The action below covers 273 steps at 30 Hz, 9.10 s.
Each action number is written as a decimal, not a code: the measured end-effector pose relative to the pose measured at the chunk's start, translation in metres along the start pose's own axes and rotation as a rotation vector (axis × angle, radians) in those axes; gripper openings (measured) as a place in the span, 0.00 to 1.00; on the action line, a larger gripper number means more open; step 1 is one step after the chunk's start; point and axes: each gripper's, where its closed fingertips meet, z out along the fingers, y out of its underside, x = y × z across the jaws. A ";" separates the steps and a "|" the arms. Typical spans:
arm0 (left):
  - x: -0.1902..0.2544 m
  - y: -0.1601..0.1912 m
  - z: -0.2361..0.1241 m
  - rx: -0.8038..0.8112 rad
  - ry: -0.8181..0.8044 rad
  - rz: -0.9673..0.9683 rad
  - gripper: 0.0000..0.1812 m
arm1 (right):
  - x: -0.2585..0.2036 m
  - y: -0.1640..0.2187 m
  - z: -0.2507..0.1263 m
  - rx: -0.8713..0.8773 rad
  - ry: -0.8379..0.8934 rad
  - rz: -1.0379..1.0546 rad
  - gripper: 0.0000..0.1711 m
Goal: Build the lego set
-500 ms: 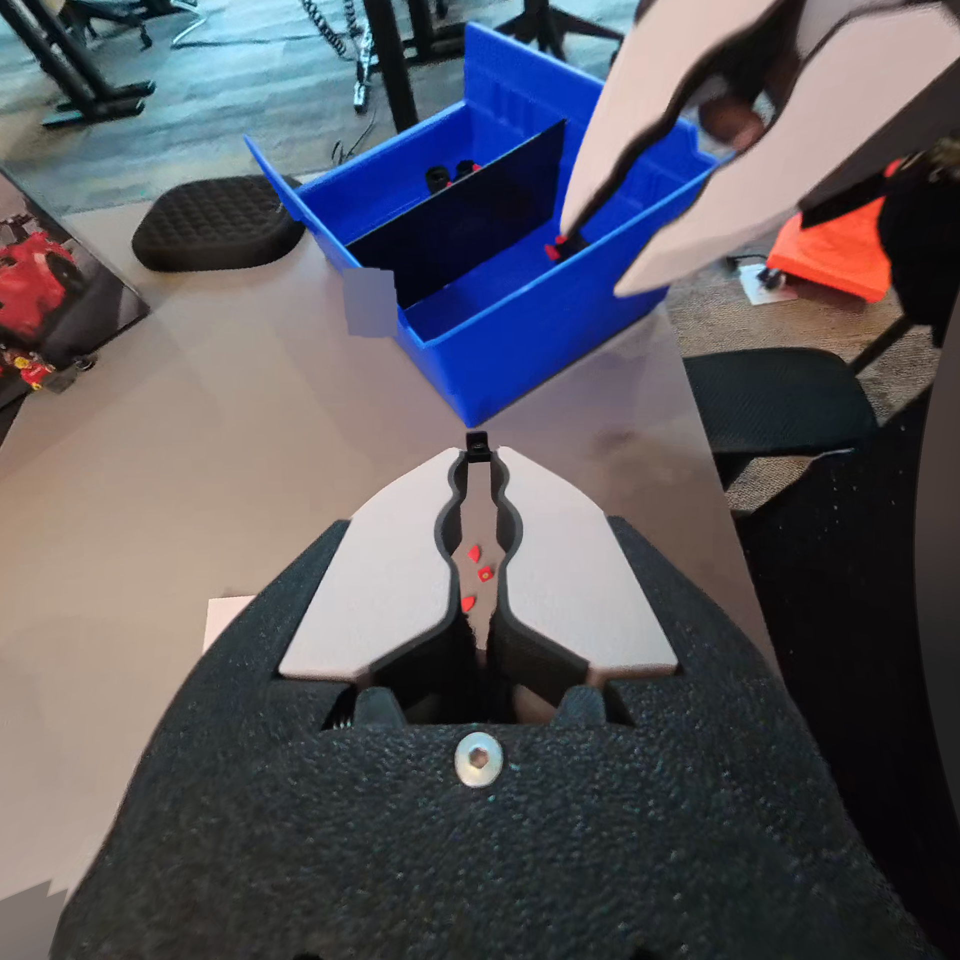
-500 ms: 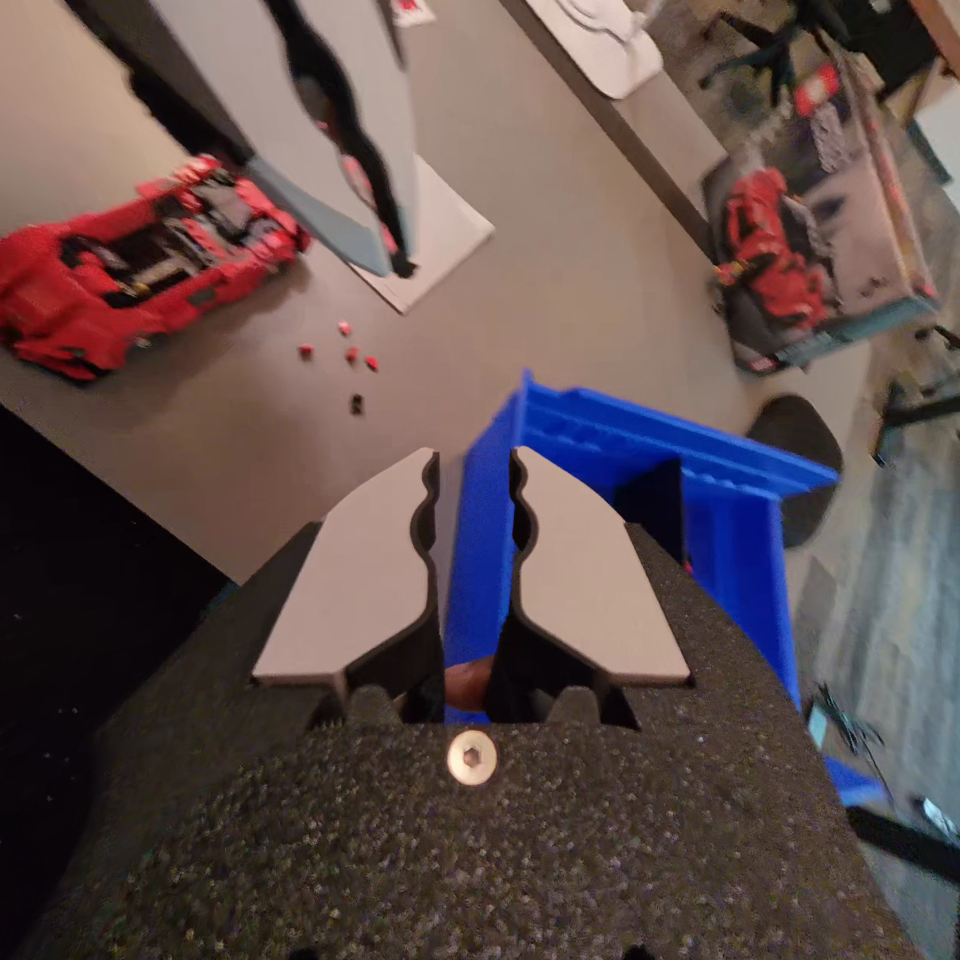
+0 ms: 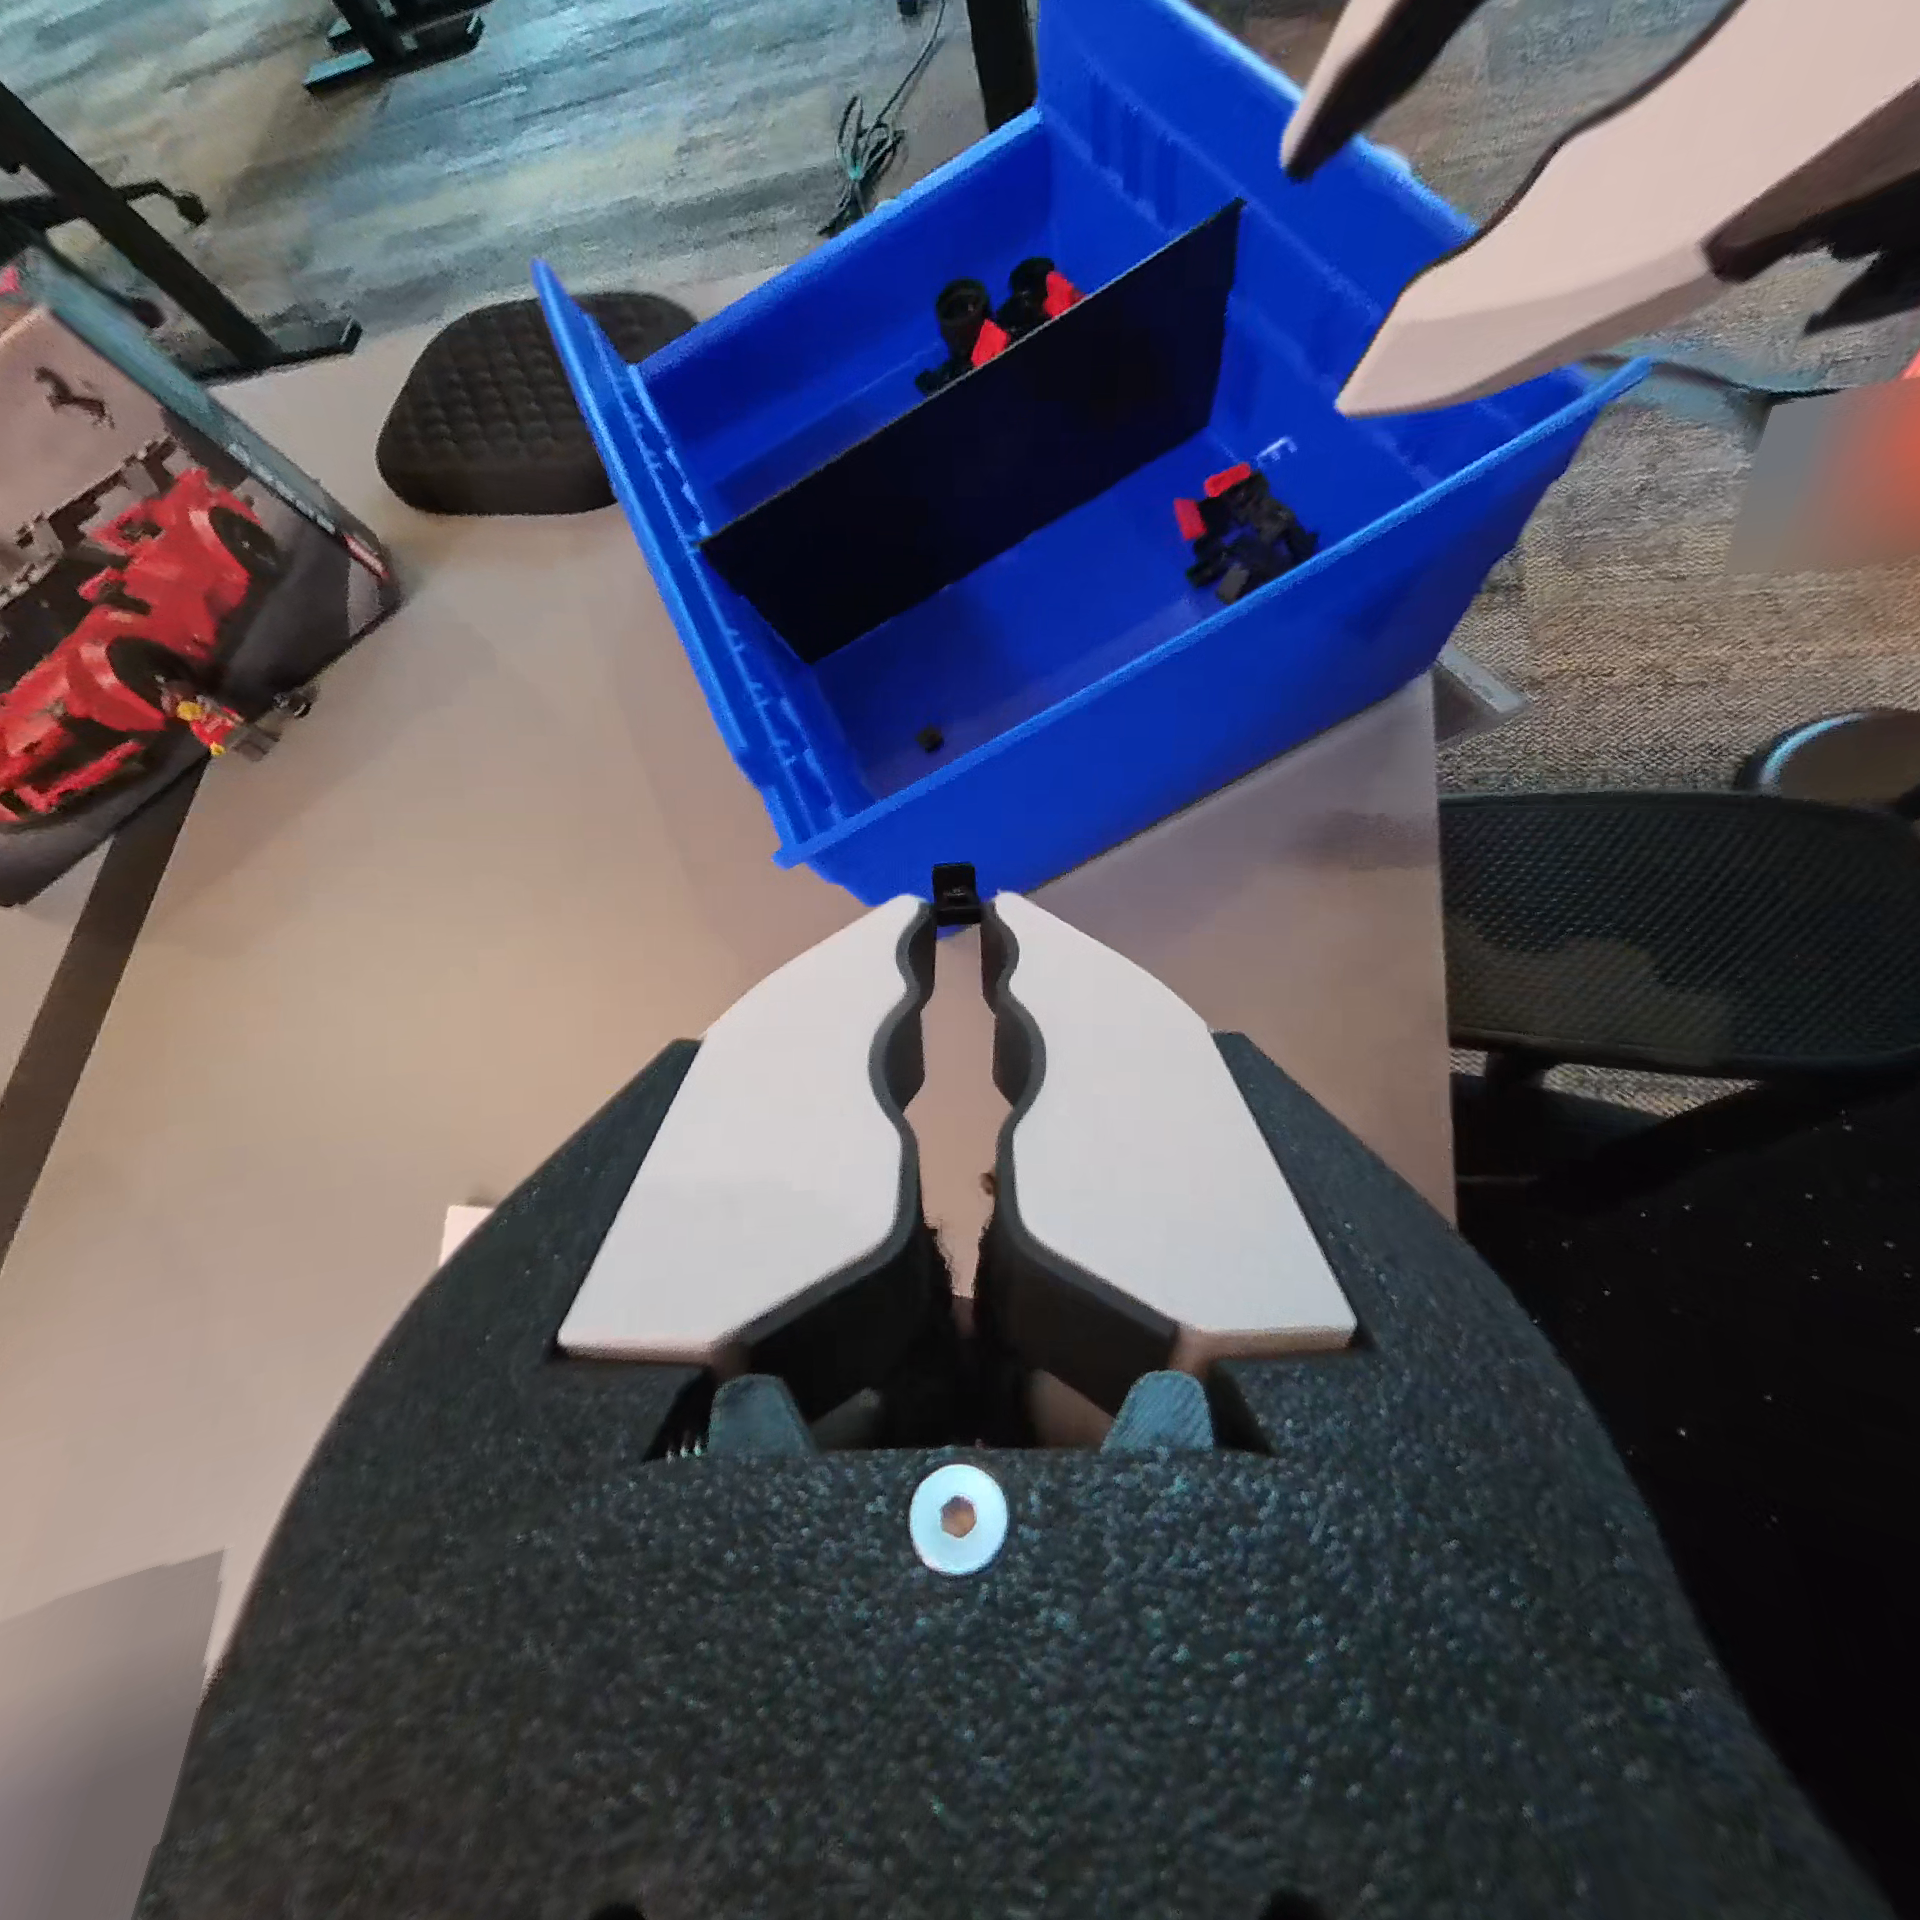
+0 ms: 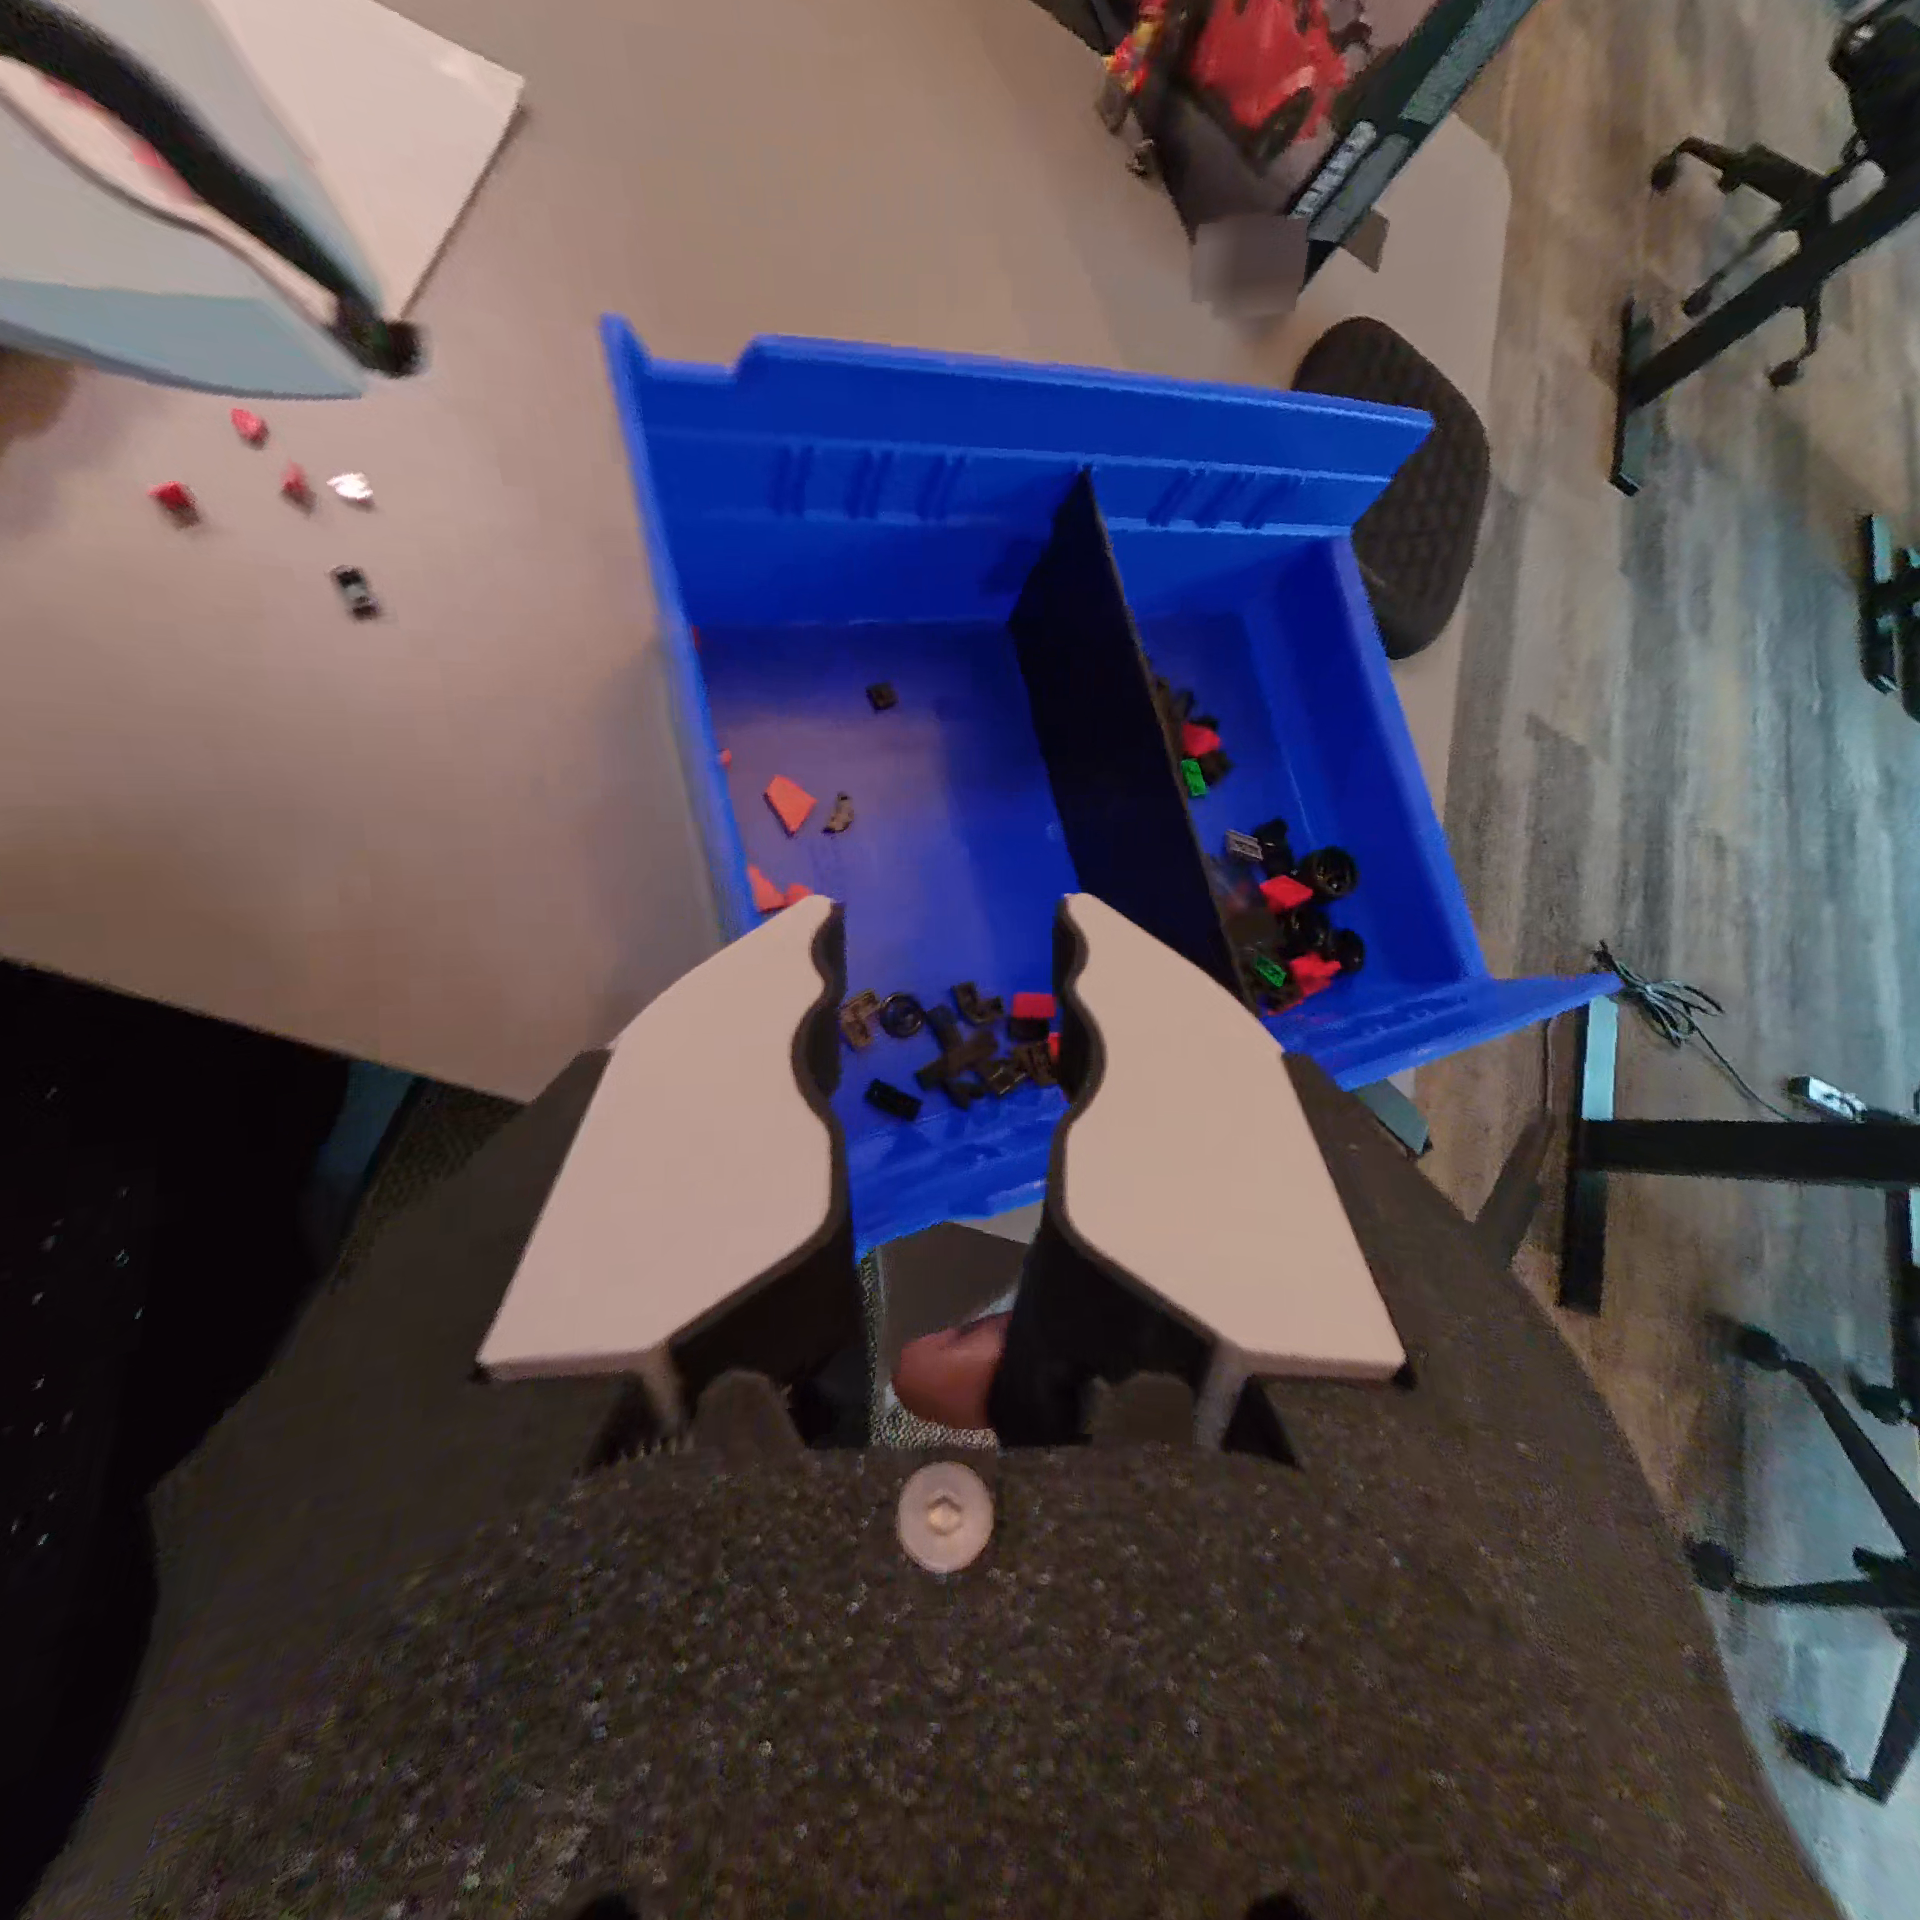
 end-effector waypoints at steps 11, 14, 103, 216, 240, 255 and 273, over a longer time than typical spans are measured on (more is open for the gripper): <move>0.015 -0.004 0.012 -0.016 0.038 0.027 0.04 | -0.027 0.010 0.015 -0.071 -0.096 -0.071 0.00; 0.015 -0.004 0.014 -0.011 0.045 0.020 0.04 | -0.028 -0.010 0.006 0.053 -0.101 -0.029 0.00; 0.012 0.081 -0.138 0.250 0.405 -0.052 0.04 | -0.231 -0.144 -0.002 0.475 -0.892 -0.509 0.06; -0.138 0.174 -0.082 0.044 -0.271 -0.306 0.60 | -0.202 -0.194 0.151 0.535 -0.843 -0.186 0.05; -0.136 0.176 -0.075 0.067 -0.254 -0.305 0.51 | -0.212 -0.184 0.155 0.506 -0.845 -0.256 0.05; -0.128 0.167 -0.074 0.132 -0.193 -0.266 0.36 | -0.204 -0.187 0.153 0.529 -0.849 -0.200 0.05; -0.107 0.177 -0.060 0.103 -0.028 -0.236 0.00 | -0.203 -0.100 0.138 0.089 -0.932 -0.463 0.05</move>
